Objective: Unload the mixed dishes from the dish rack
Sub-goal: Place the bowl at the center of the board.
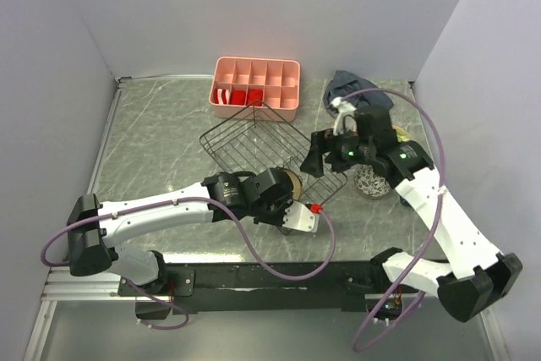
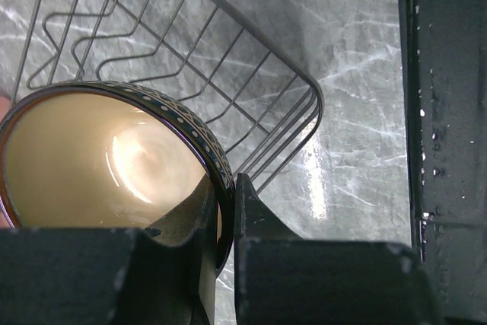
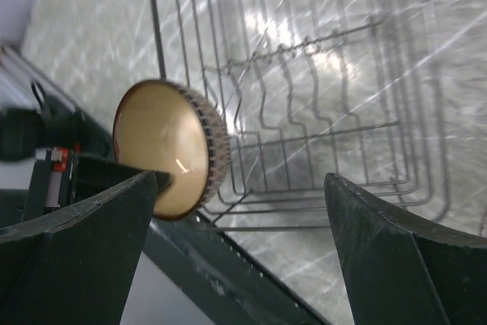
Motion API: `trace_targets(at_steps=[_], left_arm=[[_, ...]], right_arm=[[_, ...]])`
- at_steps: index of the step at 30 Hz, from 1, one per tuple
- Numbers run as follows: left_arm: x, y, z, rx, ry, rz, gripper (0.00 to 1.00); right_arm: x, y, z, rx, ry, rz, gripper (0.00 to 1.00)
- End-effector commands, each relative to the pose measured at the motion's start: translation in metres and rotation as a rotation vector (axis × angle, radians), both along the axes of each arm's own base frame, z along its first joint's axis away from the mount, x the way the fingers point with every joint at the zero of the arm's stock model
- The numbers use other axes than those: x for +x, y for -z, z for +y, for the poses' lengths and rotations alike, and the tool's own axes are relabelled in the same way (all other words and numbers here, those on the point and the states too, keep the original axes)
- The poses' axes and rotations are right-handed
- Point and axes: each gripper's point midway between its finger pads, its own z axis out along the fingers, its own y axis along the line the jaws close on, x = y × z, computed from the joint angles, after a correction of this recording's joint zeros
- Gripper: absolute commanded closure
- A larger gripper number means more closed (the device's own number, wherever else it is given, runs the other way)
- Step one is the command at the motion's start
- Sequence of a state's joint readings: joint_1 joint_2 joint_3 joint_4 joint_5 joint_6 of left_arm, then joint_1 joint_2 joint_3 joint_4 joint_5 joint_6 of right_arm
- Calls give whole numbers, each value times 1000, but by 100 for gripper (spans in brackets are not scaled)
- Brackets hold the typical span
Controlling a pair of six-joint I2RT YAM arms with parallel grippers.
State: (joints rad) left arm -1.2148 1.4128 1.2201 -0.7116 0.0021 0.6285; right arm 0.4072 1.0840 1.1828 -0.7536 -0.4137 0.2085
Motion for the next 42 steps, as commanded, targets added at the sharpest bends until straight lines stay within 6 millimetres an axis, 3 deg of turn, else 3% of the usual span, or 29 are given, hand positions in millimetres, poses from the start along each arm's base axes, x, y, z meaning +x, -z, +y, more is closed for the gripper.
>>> trace_targets(at_steps=[1, 6, 13, 19, 21, 22, 24, 27, 28, 30, 31, 34, 38, 42], left_arm=[[-3, -38, -26, -120, 76, -13, 98], [-9, -42, -30, -129, 90, 24, 98], [-14, -45, -35, -143, 91, 49, 98], [-18, -41, -34, -137, 81, 74, 98], [-18, -40, -32, -135, 71, 80, 97], [-18, -38, -32, -132, 67, 81, 95], [-18, -39, -32, -144, 52, 85, 93], [-15, -40, -32, -156, 24, 81, 78], [-14, -41, -31, -161, 13, 75, 59], [-11, -46, -32, -191, -6, 64, 44], [-10, -46, -32, -197, -16, 57, 25], [0, -56, -29, -244, -73, 17, 5], [11, -80, -26, -358, -141, 7, 1], [33, -100, -16, -496, -267, 32, 1]], right_arm=[[-14, 6, 13, -117, -94, 15, 3], [-15, 24, 24, -208, -121, 51, 10], [-11, 34, 39, -287, -120, 43, 23], [-11, 41, 42, -370, -105, 19, 56], [-10, 39, 40, -380, -92, 9, 71], [-11, 38, 41, -380, -90, 5, 84], [-11, 36, 39, -380, -84, -3, 96], [-10, 32, 34, -382, -60, -21, 100], [-10, 31, 33, -383, -54, -27, 100], [-10, 27, 30, -378, -41, -36, 100], [-8, 26, 27, -388, -24, -46, 100], [-4, 20, 14, -405, 34, -69, 100], [1, 12, -6, -382, 110, -77, 100], [13, 8, -43, -341, 245, -61, 100]])
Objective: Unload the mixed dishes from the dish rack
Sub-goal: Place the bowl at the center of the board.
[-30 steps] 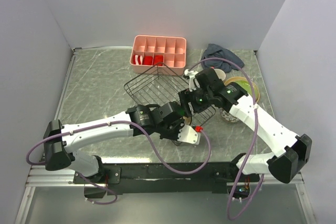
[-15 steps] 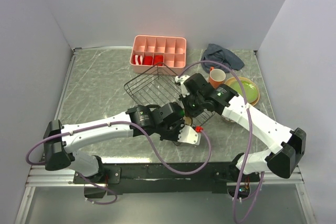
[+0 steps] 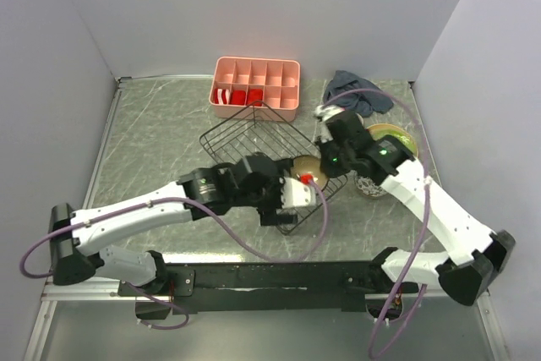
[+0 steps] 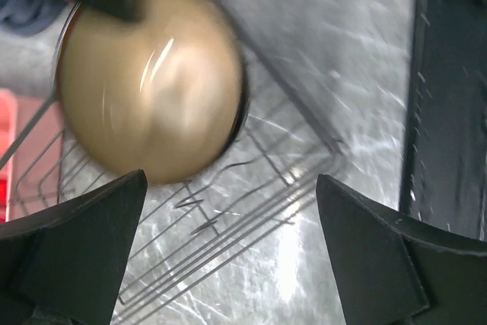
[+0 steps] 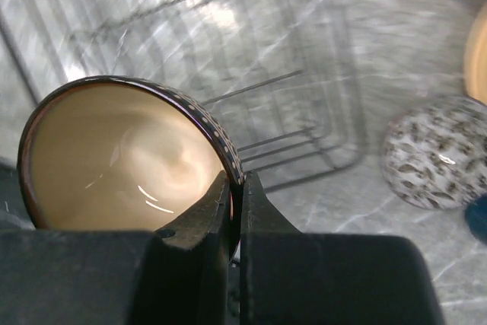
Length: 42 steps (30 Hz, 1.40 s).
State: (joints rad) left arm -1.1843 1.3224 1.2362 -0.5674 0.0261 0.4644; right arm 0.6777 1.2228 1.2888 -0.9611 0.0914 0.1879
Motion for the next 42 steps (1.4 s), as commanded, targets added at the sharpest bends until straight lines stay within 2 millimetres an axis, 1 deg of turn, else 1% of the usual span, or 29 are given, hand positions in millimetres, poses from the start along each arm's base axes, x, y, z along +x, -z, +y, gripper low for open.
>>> trace_targets(at_steps=[1, 2, 3, 4, 5, 6, 7, 8, 9, 10, 11, 12, 13, 14, 15, 17, 18, 19, 20, 21, 22, 23, 24, 25, 26, 29, 34, 38, 42], left_arm=[[36, -45, 10, -237, -186, 6, 0], [43, -57, 14, -290, -214, -2, 1], [47, -55, 18, -314, -251, 29, 1], [61, -57, 29, -340, -308, 37, 1], [68, -67, 34, -393, -340, 40, 1], [73, -62, 40, -420, -387, 90, 1], [89, -65, 54, -456, -448, 106, 1], [96, -68, 64, -488, -491, 116, 0], [103, -65, 71, -527, -548, 150, 1], [120, -63, 89, -542, -627, 141, 1], [125, -62, 99, -572, -683, 163, 1], [138, -58, 116, -602, -768, 186, 1], [144, -56, 126, -618, -814, 197, 1], [148, -55, 136, -639, -855, 208, 1], [158, -50, 155, -675, -940, 231, 1], [161, -49, 174, -717, -1011, 222, 1], [164, -40, 188, -726, -1082, 218, 0], [165, -39, 195, -735, -1117, 209, 0], [165, -41, 207, -754, -1169, 180, 1], [165, -35, 214, -761, -1208, 184, 1], [164, -34, 220, -769, -1237, 177, 1], [161, -38, 225, -792, -1252, 165, 1], [160, -34, 231, -803, -1284, 160, 1], [159, -33, 233, -809, -1296, 156, 1], [156, -38, 236, -835, -1302, 149, 1], [153, -36, 245, -842, -1339, 121, 1], [151, -35, 258, -835, -1377, 69, 1], [149, -31, 260, -835, -1377, 56, 1], [148, -28, 260, -842, -1379, 67, 1]], right_arm=[[19, -30, -39, 104, 185, -109, 100], [17, -30, -48, 112, 214, -119, 100], [20, -30, -57, 122, 246, -126, 100], [24, -29, -73, 129, 307, -131, 100], [24, -30, -83, 138, 343, -143, 100], [24, -26, -90, 142, 369, -139, 100], [26, -26, -108, 148, 437, -153, 100], [26, -21, -116, 142, 469, -151, 100], [26, -19, -124, 139, 503, -154, 100], [25, -18, -132, 147, 542, -160, 100], [26, -11, -146, 146, 601, -153, 100], [27, -8, -153, 158, 638, -150, 100], [26, -6, -157, 172, 659, -144, 100], [27, 1, -168, 177, 708, -139, 100], [27, 4, -175, 183, 742, -138, 100], [30, 14, -183, 201, 801, -135, 100], [31, 18, -191, 215, 849, -135, 100], [31, 21, -196, 228, 878, -134, 100], [30, 29, -197, 243, 894, -116, 100], [34, 29, -205, 261, 939, -138, 100], [35, 32, -204, 284, 940, -130, 100], [37, 36, -205, 295, 951, -131, 100], [38, 39, -208, 306, 975, -128, 100], [40, 44, -209, 309, 990, -116, 100], [42, 47, -212, 314, 1006, -115, 100], [47, 59, -219, 335, 1067, -104, 100], [52, 78, -223, 357, 1121, -64, 99], [50, 102, -225, 366, 1160, -5, 96], [45, 116, -228, 348, 1199, 11, 93]])
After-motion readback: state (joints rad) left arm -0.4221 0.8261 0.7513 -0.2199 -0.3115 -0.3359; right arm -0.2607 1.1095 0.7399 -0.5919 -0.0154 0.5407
